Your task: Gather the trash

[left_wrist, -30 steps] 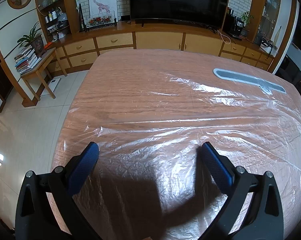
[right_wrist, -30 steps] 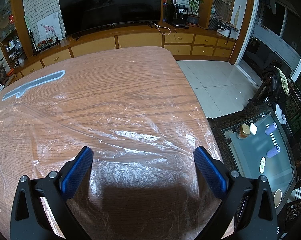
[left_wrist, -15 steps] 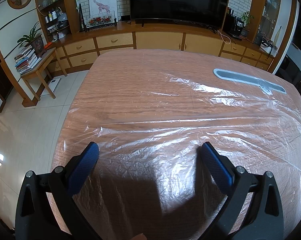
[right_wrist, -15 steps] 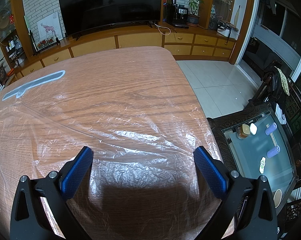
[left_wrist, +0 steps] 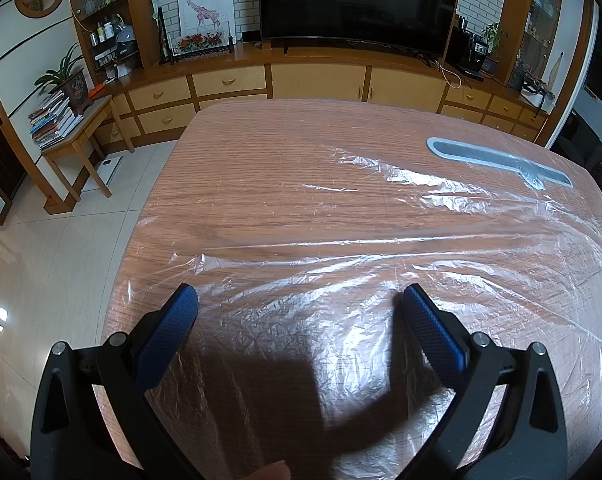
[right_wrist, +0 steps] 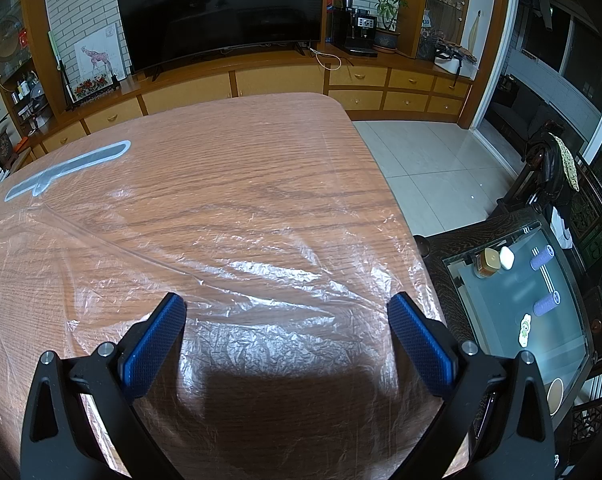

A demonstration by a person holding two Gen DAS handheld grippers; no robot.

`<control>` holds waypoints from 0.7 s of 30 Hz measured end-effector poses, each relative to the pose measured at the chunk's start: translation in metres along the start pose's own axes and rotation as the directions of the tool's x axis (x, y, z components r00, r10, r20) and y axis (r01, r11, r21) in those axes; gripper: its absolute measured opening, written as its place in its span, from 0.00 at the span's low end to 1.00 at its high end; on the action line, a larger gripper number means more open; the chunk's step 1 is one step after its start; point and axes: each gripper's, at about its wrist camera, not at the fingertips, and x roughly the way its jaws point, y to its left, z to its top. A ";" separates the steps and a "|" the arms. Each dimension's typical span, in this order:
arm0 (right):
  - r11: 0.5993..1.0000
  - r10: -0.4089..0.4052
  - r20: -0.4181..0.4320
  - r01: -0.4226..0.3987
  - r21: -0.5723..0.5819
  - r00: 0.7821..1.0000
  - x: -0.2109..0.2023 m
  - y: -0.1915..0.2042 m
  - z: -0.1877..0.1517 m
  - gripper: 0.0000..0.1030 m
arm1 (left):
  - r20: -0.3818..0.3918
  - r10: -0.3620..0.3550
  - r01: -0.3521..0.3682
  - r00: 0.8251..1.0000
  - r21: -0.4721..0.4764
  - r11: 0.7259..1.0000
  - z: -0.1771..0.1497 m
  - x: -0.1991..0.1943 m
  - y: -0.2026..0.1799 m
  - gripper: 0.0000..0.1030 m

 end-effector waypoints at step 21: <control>1.000 0.000 0.000 0.000 0.000 1.000 0.000 0.000 0.000 0.97 | 0.000 -0.001 0.001 1.000 0.000 1.000 -0.001 -0.001 -0.003 0.99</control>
